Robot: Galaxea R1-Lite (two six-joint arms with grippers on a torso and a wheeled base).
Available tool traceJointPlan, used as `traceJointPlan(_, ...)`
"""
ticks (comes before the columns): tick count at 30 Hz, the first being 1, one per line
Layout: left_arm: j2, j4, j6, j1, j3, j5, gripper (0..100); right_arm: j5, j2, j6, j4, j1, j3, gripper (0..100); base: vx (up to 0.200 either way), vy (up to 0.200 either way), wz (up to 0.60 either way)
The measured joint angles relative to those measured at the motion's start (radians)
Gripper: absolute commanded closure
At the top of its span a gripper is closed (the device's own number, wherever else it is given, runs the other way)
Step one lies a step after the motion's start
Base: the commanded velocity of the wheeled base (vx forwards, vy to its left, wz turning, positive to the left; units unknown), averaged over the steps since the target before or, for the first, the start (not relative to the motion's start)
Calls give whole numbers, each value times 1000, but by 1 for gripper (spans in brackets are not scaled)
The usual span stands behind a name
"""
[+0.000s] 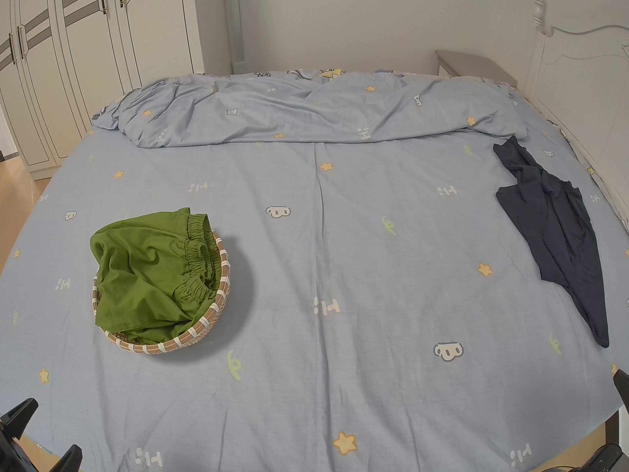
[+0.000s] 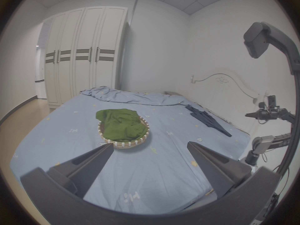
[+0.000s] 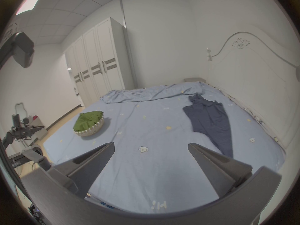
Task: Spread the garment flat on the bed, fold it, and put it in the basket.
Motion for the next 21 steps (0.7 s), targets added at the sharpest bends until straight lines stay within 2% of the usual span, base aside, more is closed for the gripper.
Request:
traceJointPlan(4,-32,0,-8,42,22,22,0,-60,-13,-7,26,-6,16,0,0,0,0)
traceJointPlan(10,-75,-11,15,44,108,56,0,-155,-21,-6,22,-8,75,0,0,0,0)
traceJointPlan(15,-93,-46,31,39,160,213,0,-333,-23,-14,-16,-8,156,0,0,0,0)
traceJointPlan(19,-98,-74,38,36,179,332,0,-446,-24,-42,-30,-8,200,0,0,0,0)
traceJointPlan(21,-100,-89,40,35,186,358,0,-483,-24,-60,-31,-11,214,0,0,0,0)
